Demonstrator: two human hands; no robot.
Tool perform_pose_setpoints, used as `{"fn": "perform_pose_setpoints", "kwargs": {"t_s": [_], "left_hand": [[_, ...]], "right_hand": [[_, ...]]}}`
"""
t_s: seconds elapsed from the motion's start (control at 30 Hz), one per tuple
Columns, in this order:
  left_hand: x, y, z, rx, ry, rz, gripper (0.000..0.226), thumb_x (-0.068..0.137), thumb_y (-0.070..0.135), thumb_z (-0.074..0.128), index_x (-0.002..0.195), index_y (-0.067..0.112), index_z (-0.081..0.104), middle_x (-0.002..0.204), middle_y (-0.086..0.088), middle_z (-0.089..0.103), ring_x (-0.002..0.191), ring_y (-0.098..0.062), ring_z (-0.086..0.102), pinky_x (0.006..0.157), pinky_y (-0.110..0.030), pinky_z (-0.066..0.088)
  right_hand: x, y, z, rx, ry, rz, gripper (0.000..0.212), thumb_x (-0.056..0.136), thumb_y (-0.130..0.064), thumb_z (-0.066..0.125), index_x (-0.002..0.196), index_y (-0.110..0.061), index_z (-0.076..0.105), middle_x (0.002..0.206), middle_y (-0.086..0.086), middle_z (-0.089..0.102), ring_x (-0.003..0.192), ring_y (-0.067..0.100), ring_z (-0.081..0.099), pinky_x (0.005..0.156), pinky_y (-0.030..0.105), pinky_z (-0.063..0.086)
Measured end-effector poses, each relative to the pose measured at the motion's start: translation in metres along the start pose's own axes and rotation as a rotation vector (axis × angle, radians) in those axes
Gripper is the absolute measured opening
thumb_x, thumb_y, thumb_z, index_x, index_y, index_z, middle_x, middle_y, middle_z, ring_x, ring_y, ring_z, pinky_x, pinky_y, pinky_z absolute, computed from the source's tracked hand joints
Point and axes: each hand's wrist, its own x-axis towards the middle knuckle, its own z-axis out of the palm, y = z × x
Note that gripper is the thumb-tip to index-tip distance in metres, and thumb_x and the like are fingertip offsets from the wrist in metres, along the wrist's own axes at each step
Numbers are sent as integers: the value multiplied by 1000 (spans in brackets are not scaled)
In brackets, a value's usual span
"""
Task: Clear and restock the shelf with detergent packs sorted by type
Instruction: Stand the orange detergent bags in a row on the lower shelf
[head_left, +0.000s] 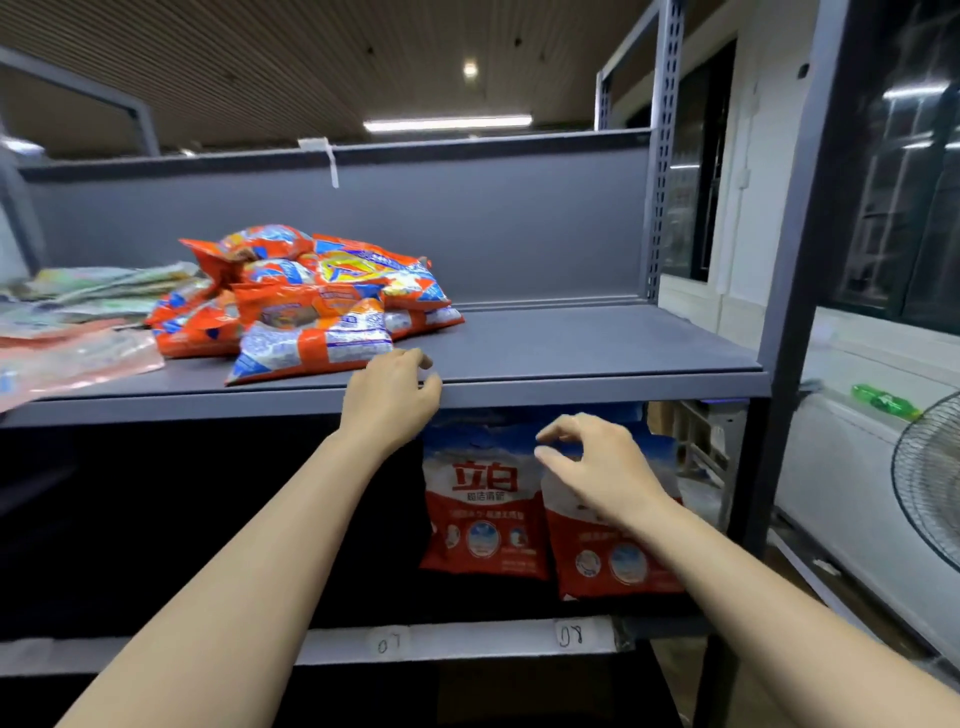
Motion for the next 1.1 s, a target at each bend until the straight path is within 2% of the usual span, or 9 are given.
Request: {"fn": "perform_pose_setpoints", "kwargs": {"t_s": [0.13,0.33,0.6,0.7,0.77,0.87,0.93,1.0,1.1], "left_hand": [[0,-27,-32,16,76,-119,29,93,31,46,113,17,62,121,-7,62,111,-28,54,88,-38,41],[11,-79,-62,43,150,-278,35,91,30,44,121,16,57,128,-9,56,117,-31,49,95,-42,38],[48,-160,-64,-71,177,-335,30,90,30,44,111,13,56,119,-11,60,108,-33,53,89,-41,43],[72,-190,-65,-136,121,-359,34,90,31,45,117,13,54,122,-12,59,111,-34,53,90,-40,42],[87,-206,-63,-228,40,-368,31,88,32,48,112,14,55,115,-13,61,106,-35,55,87,-39,44],[107,-220,-58,-503,-31,-362,25,75,32,52,92,14,58,100,-17,66,95,-36,60,81,-41,51],[118,-225,-53,-615,-57,-379,27,74,27,54,93,10,61,96,-16,67,90,-34,62,73,-34,51],[130,-233,-48,-734,-49,-402,35,68,27,54,95,5,63,96,-16,68,89,-33,63,75,-34,51],[143,-243,-39,-884,-22,-443,57,57,28,56,104,-3,61,98,-20,68,89,-35,64,69,-32,49]], "right_hand": [[26,-37,-7,55,62,-60,15,89,-33,60,98,-25,68,103,-9,67,100,10,59,87,32,49],[63,-77,13,83,40,-71,21,89,-35,59,106,-25,65,115,-6,64,110,13,56,95,37,47],[120,-118,61,63,71,-6,30,89,-38,60,113,-20,63,123,-3,61,115,16,53,95,33,44],[144,-144,86,42,102,-15,33,87,-40,62,113,-21,64,121,-3,62,113,18,54,93,36,46],[160,-160,100,9,114,28,41,86,-43,62,119,-19,60,123,0,60,113,19,54,93,37,47],[183,-177,115,-22,70,170,56,85,-50,60,127,-15,52,128,6,56,117,24,52,94,37,46],[195,-183,124,-9,60,244,67,83,-55,61,133,-15,45,132,7,52,120,26,49,94,36,43],[205,-189,130,77,90,306,77,81,-55,64,141,-16,36,138,7,48,125,27,47,98,36,41],[218,-187,139,225,108,405,75,80,-51,68,140,-17,37,137,7,49,121,26,51,93,34,45]]}}
